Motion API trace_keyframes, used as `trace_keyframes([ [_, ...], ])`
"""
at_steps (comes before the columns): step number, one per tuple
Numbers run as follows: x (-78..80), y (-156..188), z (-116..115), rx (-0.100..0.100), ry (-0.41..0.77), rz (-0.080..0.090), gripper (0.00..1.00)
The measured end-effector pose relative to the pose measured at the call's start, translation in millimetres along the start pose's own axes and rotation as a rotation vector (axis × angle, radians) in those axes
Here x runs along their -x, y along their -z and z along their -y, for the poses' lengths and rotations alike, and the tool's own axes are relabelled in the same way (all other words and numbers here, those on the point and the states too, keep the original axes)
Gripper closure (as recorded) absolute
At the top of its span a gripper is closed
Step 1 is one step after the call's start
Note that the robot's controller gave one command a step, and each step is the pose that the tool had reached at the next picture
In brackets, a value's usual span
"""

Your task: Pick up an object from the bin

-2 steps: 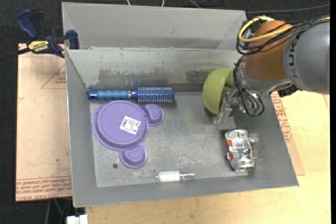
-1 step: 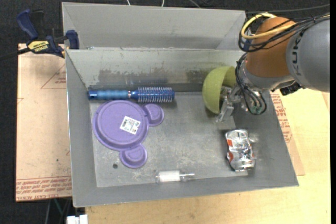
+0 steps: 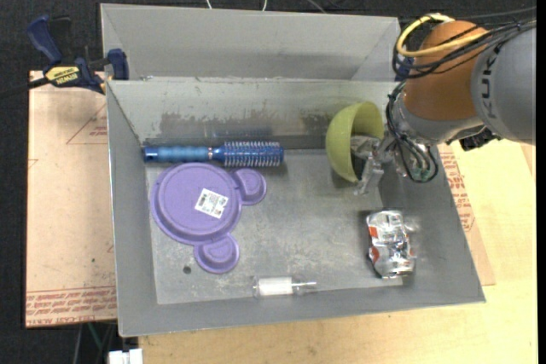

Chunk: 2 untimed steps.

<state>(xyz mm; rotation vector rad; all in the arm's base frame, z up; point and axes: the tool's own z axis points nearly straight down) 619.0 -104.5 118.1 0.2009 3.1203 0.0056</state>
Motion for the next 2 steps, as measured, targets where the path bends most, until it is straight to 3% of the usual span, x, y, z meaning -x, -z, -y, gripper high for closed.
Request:
trace_keyframes([
  [2,-0.2,22.3,-0.2,0.0,0.001,-0.002,1.0],
])
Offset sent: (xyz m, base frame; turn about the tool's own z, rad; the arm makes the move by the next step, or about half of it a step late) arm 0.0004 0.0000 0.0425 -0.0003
